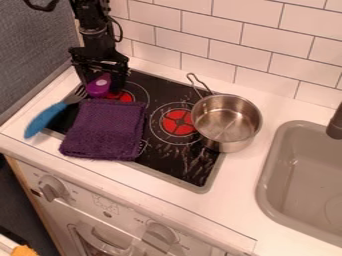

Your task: Put the eggplant at the top left of the right burner

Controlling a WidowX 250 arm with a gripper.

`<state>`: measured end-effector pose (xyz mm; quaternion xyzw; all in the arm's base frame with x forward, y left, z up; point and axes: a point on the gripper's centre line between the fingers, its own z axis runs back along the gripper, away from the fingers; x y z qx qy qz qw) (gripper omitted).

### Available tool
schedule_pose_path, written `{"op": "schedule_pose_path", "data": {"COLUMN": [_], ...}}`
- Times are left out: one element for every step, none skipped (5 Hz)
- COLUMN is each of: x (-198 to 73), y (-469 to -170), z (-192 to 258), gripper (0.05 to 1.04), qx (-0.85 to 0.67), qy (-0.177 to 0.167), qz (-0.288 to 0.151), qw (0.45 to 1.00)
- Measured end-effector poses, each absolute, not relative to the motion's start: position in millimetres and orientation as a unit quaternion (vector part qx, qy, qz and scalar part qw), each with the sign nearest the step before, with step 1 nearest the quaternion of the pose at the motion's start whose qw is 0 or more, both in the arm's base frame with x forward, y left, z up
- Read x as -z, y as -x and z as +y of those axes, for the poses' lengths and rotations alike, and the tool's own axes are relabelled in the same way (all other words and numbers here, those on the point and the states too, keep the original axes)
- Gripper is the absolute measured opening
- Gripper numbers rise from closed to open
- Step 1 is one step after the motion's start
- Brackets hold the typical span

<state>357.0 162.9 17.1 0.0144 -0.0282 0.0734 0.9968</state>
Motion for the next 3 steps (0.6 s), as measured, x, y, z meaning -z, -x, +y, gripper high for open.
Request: {"op": "schedule_pose_path", "data": {"x": [-43.1, -68.2, -73.4], "y": [-353.5, -348.1, -345.8], "z": [163.4, 160.3, 155.6], "gripper": [1.001, 1.001, 1.001], "qx": [-0.07, -0.067, -0.061], "qy": [-0.034, -0.045, -0.038], "qz": [-0.058, -0.087, -0.091], "qw": [0.995, 0.993, 0.993]}}
